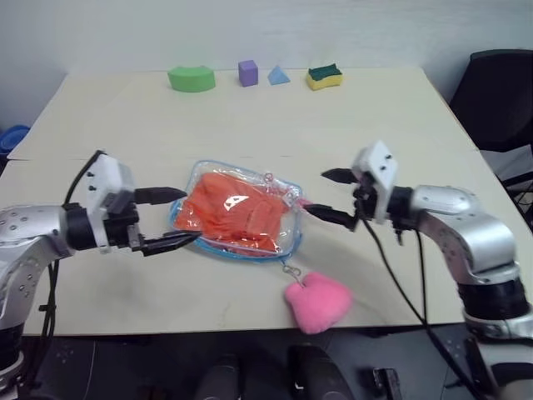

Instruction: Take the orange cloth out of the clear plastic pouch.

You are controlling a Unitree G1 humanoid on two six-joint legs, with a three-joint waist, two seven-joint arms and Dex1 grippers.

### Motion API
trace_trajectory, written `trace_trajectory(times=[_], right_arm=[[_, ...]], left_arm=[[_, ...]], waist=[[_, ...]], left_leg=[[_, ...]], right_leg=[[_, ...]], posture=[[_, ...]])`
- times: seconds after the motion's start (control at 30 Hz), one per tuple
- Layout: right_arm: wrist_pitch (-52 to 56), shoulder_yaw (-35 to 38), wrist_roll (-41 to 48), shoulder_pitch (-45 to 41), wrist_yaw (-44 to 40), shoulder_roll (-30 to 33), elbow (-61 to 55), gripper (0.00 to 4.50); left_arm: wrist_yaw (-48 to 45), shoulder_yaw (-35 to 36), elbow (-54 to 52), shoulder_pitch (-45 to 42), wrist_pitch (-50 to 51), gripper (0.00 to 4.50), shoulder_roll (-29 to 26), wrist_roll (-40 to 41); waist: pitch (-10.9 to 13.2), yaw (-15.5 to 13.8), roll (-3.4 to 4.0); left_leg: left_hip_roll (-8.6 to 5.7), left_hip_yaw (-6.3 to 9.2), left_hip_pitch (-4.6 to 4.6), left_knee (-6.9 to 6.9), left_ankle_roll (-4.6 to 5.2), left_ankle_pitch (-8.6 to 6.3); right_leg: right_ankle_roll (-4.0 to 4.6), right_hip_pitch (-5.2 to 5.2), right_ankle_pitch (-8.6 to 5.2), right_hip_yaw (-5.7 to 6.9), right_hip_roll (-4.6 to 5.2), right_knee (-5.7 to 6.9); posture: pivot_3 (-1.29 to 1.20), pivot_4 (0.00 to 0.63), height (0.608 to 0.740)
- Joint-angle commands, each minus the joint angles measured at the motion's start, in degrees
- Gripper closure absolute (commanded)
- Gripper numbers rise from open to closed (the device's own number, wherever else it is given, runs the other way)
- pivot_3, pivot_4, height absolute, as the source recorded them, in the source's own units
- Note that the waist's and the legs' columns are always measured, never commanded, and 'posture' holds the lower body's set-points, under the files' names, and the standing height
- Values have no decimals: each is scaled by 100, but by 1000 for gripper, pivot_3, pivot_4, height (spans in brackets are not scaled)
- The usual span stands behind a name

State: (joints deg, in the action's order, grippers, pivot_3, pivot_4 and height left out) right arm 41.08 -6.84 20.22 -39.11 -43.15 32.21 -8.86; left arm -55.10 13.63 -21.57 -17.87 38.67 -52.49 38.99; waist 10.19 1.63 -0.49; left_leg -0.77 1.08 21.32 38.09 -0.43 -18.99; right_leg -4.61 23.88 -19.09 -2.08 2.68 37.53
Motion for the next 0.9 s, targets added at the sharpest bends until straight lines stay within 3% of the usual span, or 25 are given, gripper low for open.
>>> trace_trajectory(times=[0.03, 0.1, 0.2, 0.57, 0.8, 0.9], right_arm=[[-89, -395, -454, -200, 334, -297, 446, 0], [-206, -569, -675, -251, 409, -416, 714, 0], [-327, -664, -952, -303, 655, -604, 1131, 624], [-413, -484, -1116, -229, 664, -780, 1334, 4315], [-224, 89, -1177, -172, 839, -254, 1177, 4463], [-272, 701, -1269, 144, 994, 421, 1422, 4463]], left_arm=[[30, -353, -26, -288, -228, 98, 59, -259], [24, -482, 11, -365, -301, 98, 85, -369], [64, -542, 22, -426, -315, 0, 127, -410], [131, -575, 70, -514, -352, 0, 215, -498], [119, -743, 83, -638, -380, 0, 409, -533], [105, -927, 69, -753, -368, 0, 601, -511]], waist=[[-2, -7, -4], [-2, -3, -4], [-2, 2, -4], [-2, 17, -4], [-2, -10, -4], [-2, -54, -6]], left_leg=[[0, 1, 3, 2, 0, 0], [0, 0, 5, 2, 0, 0], [-1, -4, 17, 6, 1, 0], [0, -9, 22, 9, -2, 5], [-1, -8, 24, 10, -2, 5], [-3, -6, 30, 12, 0, 5]], right_leg=[[0, 1, 0, 2, 0, 0], [0, 1, 0, 1, 0, 8], [0, 12, 0, 1, 0, 11], [0, 28, 0, -4, -6, 30], [0, 28, 0, -4, -6, 30], [-1, 28, 0, -1, -2, 26]], posture=[[0, 150, 740], [0, 150, 740], [0, 150, 740], [0, 150, 740], [0, 150, 740], [0, 150, 740]])
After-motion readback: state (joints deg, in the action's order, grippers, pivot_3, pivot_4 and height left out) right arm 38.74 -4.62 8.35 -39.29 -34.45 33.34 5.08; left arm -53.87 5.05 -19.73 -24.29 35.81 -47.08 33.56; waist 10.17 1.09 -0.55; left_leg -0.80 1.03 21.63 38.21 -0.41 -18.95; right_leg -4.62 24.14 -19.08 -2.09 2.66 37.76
